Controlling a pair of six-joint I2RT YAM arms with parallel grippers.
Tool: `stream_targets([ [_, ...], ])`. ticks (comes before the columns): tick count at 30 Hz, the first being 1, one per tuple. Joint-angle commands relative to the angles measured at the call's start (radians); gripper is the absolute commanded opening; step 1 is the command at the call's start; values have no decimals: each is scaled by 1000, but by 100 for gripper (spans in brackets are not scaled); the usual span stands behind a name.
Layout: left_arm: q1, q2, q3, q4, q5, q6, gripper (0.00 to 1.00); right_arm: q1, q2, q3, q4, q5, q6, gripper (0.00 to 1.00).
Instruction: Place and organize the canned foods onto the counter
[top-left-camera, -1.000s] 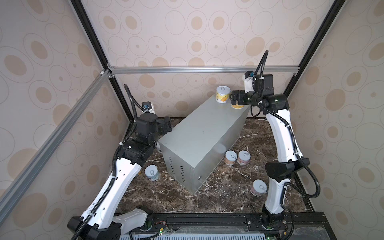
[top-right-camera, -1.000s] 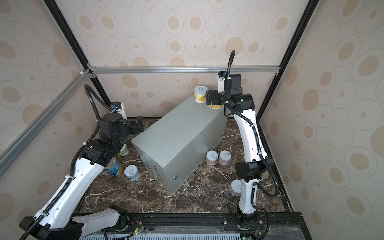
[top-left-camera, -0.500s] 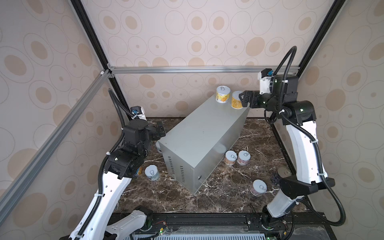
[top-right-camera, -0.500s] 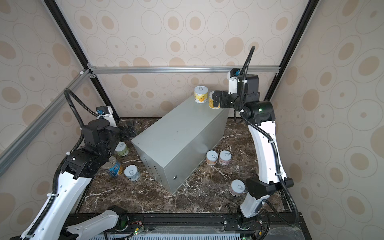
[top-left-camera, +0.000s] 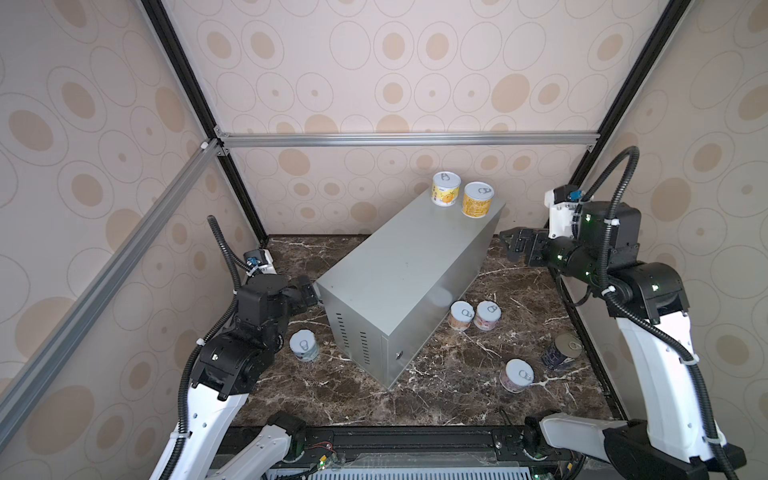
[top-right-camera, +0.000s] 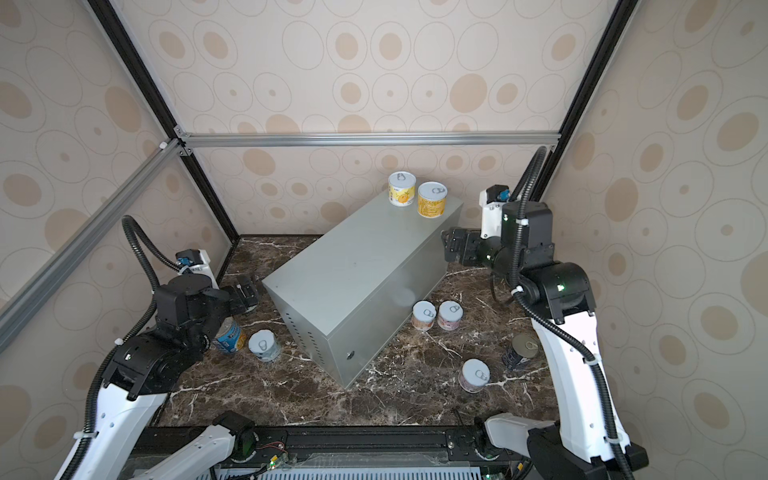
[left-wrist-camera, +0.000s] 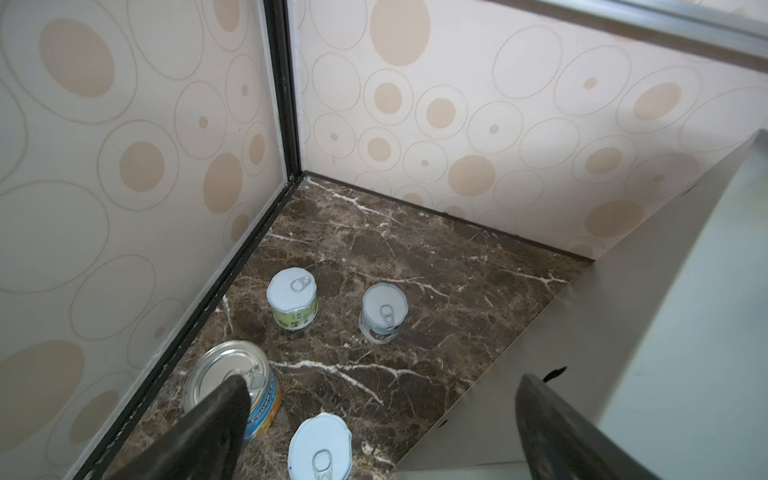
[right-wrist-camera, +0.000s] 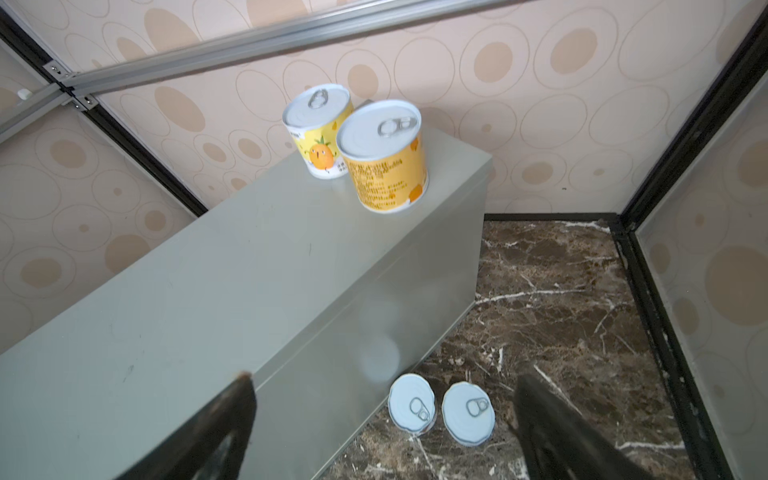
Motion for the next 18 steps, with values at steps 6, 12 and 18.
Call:
stream_targets([
  [6,9,10,-144,-135,-122,-209,99,0,-194,-335,73,-68,86,98],
  [12,20,-30,-246,-111,-113,-290,99,0,-306,-548,131,-122,134,98],
  [18,40,-39,-357,-80,-70,-370,100,1,-385,-777,239,-173,179,97],
])
